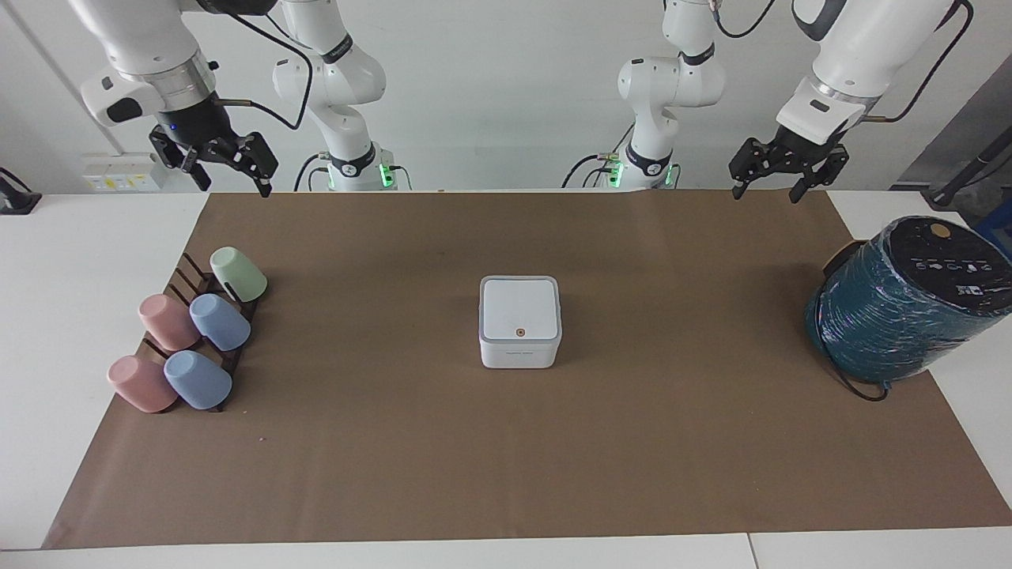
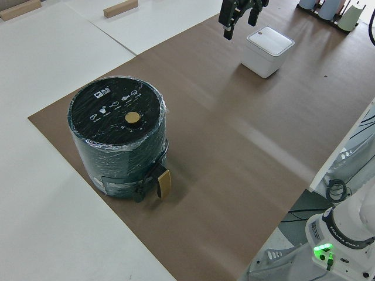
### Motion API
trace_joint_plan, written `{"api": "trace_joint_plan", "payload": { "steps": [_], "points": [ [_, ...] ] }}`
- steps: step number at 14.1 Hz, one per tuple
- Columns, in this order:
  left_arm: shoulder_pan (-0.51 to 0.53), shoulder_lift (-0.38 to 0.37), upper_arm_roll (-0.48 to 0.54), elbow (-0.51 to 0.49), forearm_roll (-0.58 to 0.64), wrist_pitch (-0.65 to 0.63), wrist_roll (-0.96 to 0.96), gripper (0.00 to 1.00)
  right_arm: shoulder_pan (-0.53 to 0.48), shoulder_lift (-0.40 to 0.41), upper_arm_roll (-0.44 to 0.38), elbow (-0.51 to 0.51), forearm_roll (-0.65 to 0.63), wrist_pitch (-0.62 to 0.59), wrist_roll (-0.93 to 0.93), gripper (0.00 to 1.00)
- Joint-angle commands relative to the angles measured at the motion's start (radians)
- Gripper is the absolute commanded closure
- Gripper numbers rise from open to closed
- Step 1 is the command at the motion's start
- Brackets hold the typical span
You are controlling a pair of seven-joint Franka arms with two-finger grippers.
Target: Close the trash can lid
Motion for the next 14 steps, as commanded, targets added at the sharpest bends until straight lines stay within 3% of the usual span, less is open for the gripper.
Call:
{"api": "trace_joint_plan", "payload": {
  "steps": [1, 7, 14],
  "points": [
    [0.008, 0.003, 0.007, 0.050, 0.011, -0.015, 0.005, 0.00, -0.007, -0.021, 0.002, -0.020, 0.018, -0.005, -0.024, 0.00],
    [0.048, 0.127, 0.009, 0.278, 0.005, -0.162, 0.006, 0.00, -0.007, -0.020, 0.002, -0.020, 0.018, -0.005, -0.024, 0.00],
    [0.045, 0.144, 0.000, 0.321, 0.011, -0.220, 0.012, 0.00, -0.007, -0.021, 0.002, -0.020, 0.018, -0.005, -0.024, 0.00]
  ]
}}
